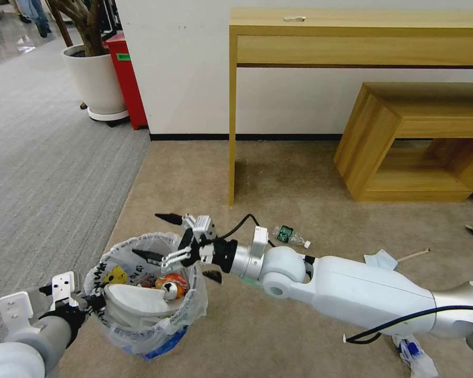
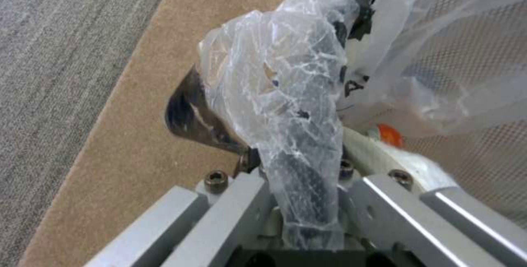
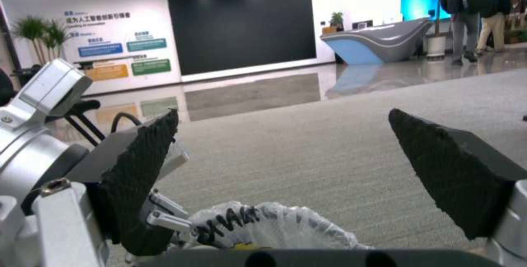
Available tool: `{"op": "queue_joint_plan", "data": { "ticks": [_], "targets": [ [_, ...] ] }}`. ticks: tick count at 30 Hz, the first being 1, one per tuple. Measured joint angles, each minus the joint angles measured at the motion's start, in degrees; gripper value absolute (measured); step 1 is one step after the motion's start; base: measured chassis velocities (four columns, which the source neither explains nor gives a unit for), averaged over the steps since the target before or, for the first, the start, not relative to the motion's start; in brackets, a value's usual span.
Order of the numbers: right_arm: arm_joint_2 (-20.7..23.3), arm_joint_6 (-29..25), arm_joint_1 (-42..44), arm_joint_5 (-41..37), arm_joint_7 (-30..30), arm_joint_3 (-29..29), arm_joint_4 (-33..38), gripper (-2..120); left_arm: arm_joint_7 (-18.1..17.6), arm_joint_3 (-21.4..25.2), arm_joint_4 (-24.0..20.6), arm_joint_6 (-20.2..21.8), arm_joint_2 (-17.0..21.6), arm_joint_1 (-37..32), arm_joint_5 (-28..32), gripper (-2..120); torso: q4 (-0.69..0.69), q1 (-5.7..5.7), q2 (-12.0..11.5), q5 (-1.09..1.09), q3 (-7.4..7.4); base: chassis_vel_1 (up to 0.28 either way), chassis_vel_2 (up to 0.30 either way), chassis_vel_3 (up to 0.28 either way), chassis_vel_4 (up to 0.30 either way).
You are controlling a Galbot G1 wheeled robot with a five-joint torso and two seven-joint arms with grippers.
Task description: Pick up the trash bin and place the garbage on the floor into it.
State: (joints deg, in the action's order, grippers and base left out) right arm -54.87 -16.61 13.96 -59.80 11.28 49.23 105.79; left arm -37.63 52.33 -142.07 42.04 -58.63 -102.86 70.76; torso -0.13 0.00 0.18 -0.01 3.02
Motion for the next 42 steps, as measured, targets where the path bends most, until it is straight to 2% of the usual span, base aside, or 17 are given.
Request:
{"op": "queue_joint_plan", "data": {
  "ticks": [11, 17, 20, 22, 23, 26, 28, 38, 42],
  "targets": [
    [-1.7, -1.3, 0.3, 0.1, 0.2, 1.2, -0.8, 96, 0.5, -0.1, -0.3, 0.0, -0.5, -0.3, 0.1, 1, 0.0, 0.0, 0.0, 0.0, 0.0, 0.0, 0.0, 0.0, 0.0],
    [-3.0, -1.7, 0.9, -0.5, -0.7, -0.3, -0.8, 96, 0.6, -0.1, -0.3, 0.1, -0.7, -0.3, 0.1, 1, 0.0, 0.0, 0.0, 0.0, 0.0, 0.0, 0.0, 0.0, 0.0],
    [-2.4, -1.2, 2.2, -1.4, -2.1, -4.7, -0.8, 98, 0.7, 0.1, -0.1, 0.1, -0.3, -0.2, 0.3, 1, 0.01, 0.0, 0.0, 0.0, 0.0, 0.0, 0.0, 0.0, 0.0],
    [-2.3, -1.1, 2.3, -1.5, -2.2, -5.1, -0.8, 98, 0.7, 0.2, -0.1, 0.1, -0.3, -0.2, 0.3, 1, 0.0, 0.0, 0.0, 0.0, 0.0, 0.0, 0.0, 0.0, 0.0],
    [-1.1, -0.6, 3.6, -2.0, -3.7, -8.3, -0.7, 100, 0.7, 0.3, 0.2, 0.1, 0.0, 0.0, 0.4, 1, 0.0, 0.0, 0.0, 0.0, 0.0, 0.0, 0.0, 0.0, 0.0],
    [0.0, -0.3, 5.0, -2.3, -4.6, -10.5, -0.4, 100, 0.6, 0.3, 0.4, 0.1, 0.3, 0.2, 0.6, 1, 0.0, 0.0, 0.0, 0.01, 0.0, 0.0, 0.0, 0.0, 0.0],
    [2.1, -0.2, 7.9, -2.3, -6.4, -14.5, 0.1, 100, 0.7, 0.3, 0.8, 0.1, 0.4, 0.8, 0.7, 1, -0.02, 0.0, 0.0, 0.01, 0.0, 0.0, 0.0, 0.0, 0.0],
    [5.5, -0.1, 11.7, -1.9, -12.8, -21.6, 0.9, 100, 1.0, 0.3, 0.8, 0.1, -0.4, 1.1, 0.6, 1, 0.02, 0.0, 0.0, 0.01, 0.0, 0.0, 0.0, 0.0, 0.0],
    [8.2, 1.1, 15.0, -0.6, -16.9, -27.4, 1.1, 100, 1.7, 0.3, 0.9, 0.1, -0.5, 1.4, 0.5, 1, 0.0, 0.0, 0.0, 0.0, 0.0, 0.0, 0.0, 0.0, 0.0]
  ]
}}
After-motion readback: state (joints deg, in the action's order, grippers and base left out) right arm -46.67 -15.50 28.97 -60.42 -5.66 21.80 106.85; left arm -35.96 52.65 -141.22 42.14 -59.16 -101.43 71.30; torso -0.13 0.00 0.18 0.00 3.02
